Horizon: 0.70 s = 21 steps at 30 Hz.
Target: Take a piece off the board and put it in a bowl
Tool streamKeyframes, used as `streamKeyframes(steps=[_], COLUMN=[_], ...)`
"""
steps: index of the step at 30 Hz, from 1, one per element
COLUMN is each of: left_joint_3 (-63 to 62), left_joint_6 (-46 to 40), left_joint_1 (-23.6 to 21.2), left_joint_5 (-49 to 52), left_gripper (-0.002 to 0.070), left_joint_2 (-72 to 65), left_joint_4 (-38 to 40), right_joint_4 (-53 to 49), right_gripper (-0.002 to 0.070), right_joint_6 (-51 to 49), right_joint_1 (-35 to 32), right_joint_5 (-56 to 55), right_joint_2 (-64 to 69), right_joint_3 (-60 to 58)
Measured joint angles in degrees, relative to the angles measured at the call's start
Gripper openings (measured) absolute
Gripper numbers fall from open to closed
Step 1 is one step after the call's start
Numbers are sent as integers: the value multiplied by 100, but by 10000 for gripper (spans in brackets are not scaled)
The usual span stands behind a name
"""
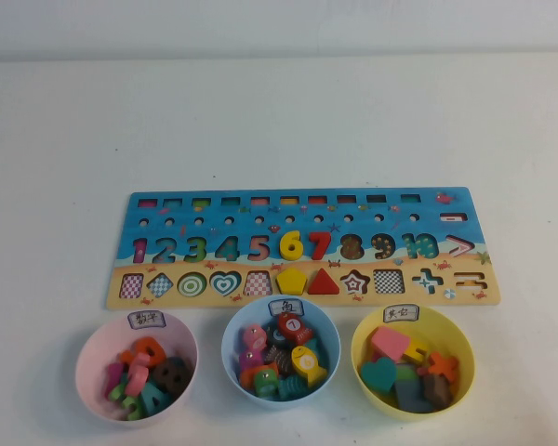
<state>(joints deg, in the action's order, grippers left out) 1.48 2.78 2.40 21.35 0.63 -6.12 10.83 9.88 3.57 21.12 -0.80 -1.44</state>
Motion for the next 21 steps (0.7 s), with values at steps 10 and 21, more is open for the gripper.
streamKeyframes(steps=[10,21], left_joint_3=[0,0], left_joint_6=[273,872], left_joint_1=[0,0], left_joint_5=[-656,-1801], left_gripper=[-5,-5], left_joint_2=[0,0], left_joint_4=[945,2525], right_joint_4=[0,0], right_gripper=[-18,-18], right_joint_6=[0,0], right_joint_1=[0,0], right_joint_5=[0,0], right_joint_2=[0,0], right_joint_3=[0,0])
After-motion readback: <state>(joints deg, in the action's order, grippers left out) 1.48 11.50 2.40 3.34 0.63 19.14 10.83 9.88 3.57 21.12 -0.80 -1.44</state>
